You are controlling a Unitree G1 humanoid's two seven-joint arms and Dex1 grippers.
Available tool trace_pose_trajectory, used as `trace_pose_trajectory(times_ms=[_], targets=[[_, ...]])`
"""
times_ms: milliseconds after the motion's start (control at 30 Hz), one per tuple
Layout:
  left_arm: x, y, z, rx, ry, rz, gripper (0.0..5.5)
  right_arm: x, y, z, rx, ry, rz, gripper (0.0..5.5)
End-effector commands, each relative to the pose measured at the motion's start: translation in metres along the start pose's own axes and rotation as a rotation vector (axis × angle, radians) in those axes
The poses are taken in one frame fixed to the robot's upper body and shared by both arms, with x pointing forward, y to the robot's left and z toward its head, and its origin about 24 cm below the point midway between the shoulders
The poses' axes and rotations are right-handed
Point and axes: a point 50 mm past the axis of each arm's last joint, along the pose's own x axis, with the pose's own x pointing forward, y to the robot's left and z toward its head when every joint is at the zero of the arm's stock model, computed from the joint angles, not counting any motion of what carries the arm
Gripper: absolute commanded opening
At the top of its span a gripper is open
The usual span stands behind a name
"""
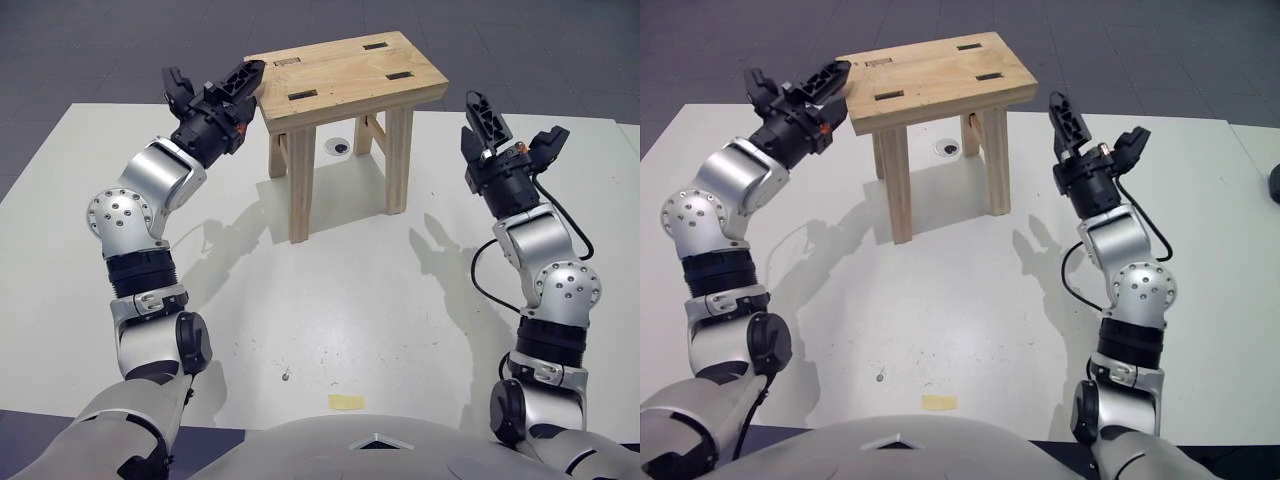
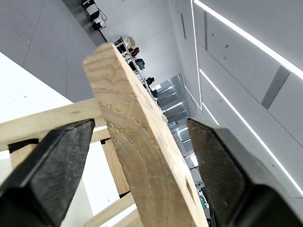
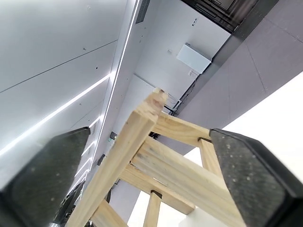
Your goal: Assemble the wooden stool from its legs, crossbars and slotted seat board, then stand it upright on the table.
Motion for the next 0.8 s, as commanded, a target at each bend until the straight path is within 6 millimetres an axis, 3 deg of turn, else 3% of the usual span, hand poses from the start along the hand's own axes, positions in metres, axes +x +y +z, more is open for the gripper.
trace_pose_trajectory(times_ms=[33, 100, 233, 300, 433, 800], targets=[[-0.01, 0.009, 0.004, 0.073, -0.048, 0.051, 4.44, -0.007, -0.006, -0.008, -0.101, -0.026, -0.054, 5.4], [-0.017, 0.005, 0.01, 0.203, -0.111, 0.075, 4.79, -0.008, -0.009, -0.009, -0.214, -0.058, -0.103, 5.4], [-0.029, -0.022, 0.021, 0.476, -0.266, 0.035, 5.37, -0.007, -0.018, -0.002, -0.439, -0.171, -0.213, 5.4], [-0.03, -0.03, 0.023, 0.55, -0.321, 0.017, 5.37, -0.006, -0.021, -0.002, -0.533, -0.199, -0.25, 5.4], [-0.025, -0.022, 0.02, 0.665, -0.379, 0.102, 5.37, -0.006, -0.032, -0.007, -0.695, -0.201, -0.33, 5.4], [-0.017, -0.016, 0.0, 0.854, -0.364, 0.163, 5.37, -0.003, -0.037, -0.001, -0.813, -0.23, -0.372, 5.4]])
